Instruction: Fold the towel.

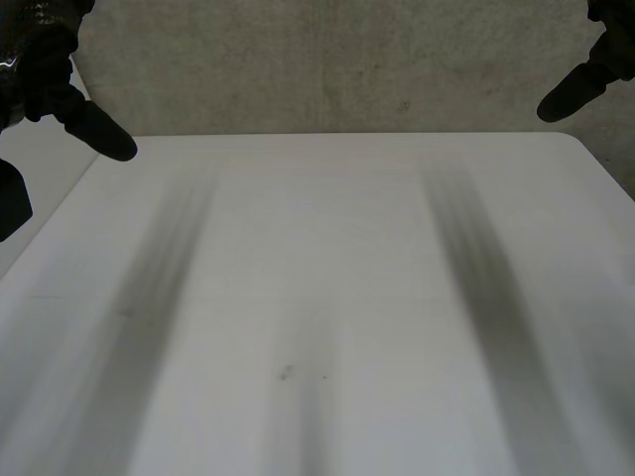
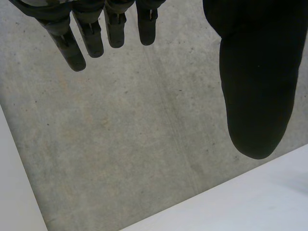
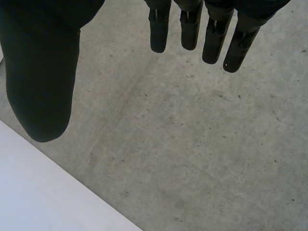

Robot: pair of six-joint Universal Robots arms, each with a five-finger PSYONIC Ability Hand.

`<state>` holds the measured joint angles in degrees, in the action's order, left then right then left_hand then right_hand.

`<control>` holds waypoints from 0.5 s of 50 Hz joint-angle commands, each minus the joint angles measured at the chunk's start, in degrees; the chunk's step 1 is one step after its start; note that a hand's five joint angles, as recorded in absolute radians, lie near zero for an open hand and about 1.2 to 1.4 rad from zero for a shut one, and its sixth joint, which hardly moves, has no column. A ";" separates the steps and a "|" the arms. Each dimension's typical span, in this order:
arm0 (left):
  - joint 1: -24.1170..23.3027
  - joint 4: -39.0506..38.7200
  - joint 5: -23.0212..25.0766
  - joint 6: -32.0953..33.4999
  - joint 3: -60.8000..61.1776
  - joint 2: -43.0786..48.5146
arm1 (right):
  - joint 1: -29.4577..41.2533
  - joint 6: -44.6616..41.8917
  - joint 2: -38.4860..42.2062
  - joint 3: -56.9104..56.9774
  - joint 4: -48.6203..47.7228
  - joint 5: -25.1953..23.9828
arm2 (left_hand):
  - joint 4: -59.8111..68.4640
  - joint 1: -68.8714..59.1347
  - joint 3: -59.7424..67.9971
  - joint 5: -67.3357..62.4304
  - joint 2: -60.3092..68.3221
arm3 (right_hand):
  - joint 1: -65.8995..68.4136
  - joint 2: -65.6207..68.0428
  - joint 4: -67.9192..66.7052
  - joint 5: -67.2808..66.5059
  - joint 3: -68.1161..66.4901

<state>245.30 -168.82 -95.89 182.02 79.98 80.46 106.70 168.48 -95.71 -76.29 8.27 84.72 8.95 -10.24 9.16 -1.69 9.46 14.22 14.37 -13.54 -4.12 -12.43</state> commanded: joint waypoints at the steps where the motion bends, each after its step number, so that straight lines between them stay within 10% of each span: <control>1: 0.00 -0.02 0.00 0.00 0.09 0.22 | -0.09 0.00 0.00 0.00 -0.01 0.00 | 1.10 0.19 0.89 1.65 0.58 | -4.22 -4.37 3.54 4.12 2.43; 25: 0.00 -0.72 0.09 0.00 0.97 0.57 | -0.01 0.00 0.52 -0.44 -0.01 -0.70 | 1.10 0.19 0.89 1.65 0.58 | -4.22 -4.37 3.54 4.12 2.43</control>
